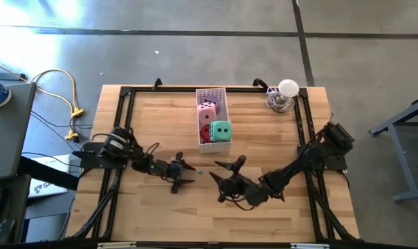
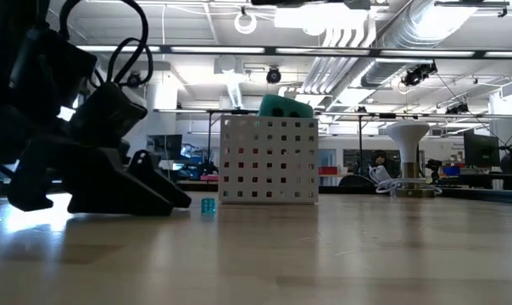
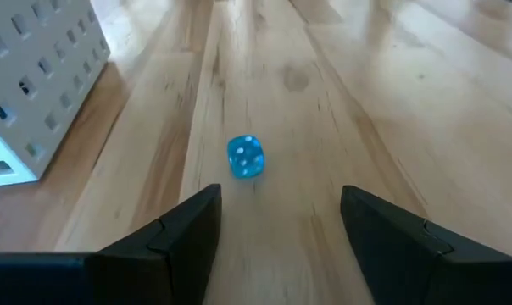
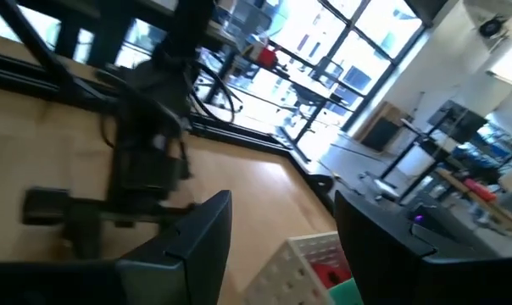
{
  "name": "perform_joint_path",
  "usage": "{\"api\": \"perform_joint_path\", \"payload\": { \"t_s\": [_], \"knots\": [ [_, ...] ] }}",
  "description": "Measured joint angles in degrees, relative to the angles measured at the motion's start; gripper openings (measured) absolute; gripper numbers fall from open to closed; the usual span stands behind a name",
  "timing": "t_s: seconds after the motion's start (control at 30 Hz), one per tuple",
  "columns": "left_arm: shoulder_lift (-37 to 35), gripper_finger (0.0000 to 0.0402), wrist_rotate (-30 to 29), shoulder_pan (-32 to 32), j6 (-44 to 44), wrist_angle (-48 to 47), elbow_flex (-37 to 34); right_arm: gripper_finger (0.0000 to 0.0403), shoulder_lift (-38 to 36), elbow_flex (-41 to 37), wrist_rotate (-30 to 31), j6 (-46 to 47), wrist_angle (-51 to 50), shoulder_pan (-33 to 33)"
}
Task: Pick & Place Dice
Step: Put the small light blue die into the bin
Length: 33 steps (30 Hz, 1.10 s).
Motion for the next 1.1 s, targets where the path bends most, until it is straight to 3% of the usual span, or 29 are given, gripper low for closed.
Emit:
{"api": "perform_joint_path", "payload": {
  "t_s": [0.3, 0.73, 1.1],
  "knots": [
    [4.83, 0.0238, -0.01, 1.28, -1.5, 4.99, 2.32, 0.0201, -0.02, 0.02, -2.86, 8.16, -3.97, 2.86],
    [5.58, 0.0234, -0.53, 1.99, -0.83, -0.17, 5.43, 0.0201, -0.02, 0.02, -6.3, 12.6, -5.84, 2.86],
    [5.69, 0.0151, -0.68, 2.23, -1.11, -1.17, 5.41, 0.0201, -0.02, 0.02, -6.42, 12.42, -6.21, 2.84]
  ]
}}
